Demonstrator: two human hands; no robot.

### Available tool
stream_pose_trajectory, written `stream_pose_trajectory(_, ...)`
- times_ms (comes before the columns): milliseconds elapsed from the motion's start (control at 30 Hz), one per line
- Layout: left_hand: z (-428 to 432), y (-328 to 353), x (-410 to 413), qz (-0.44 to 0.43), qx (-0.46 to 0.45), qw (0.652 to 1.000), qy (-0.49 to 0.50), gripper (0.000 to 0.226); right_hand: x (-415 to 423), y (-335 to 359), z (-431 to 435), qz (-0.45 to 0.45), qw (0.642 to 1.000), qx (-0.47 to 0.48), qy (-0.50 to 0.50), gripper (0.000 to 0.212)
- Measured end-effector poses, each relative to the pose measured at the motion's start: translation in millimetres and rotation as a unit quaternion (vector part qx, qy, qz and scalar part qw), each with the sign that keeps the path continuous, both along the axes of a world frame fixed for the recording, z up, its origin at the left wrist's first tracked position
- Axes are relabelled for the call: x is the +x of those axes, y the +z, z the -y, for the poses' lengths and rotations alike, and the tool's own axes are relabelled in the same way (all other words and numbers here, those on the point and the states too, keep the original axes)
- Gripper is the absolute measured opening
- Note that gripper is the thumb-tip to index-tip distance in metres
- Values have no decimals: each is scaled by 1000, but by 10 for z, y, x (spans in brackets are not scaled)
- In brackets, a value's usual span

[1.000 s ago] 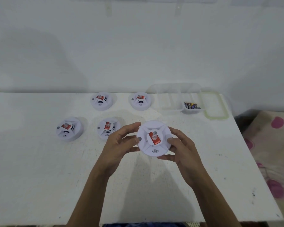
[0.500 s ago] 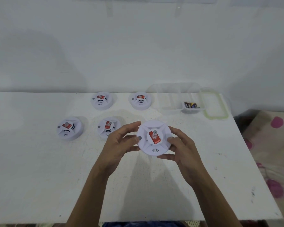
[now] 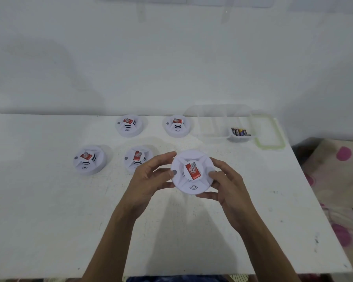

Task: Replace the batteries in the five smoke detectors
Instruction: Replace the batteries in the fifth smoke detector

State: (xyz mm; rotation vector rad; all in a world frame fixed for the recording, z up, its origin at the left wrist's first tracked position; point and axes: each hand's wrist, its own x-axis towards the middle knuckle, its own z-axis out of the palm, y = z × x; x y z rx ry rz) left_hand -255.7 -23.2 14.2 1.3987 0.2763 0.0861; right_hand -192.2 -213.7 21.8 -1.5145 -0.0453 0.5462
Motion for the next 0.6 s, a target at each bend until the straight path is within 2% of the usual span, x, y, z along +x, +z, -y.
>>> stream_pose_trajectory(400, -425, -46, -126, 6, -9, 1000, 14, 37, -75, 5, -411, 11, 1000, -9, -3, 29)
stream_pose_trajectory(600, -823, -41, -177, 0, -3, 996, 84, 29, -58, 41, -875, 39, 999, -19, 1, 25)
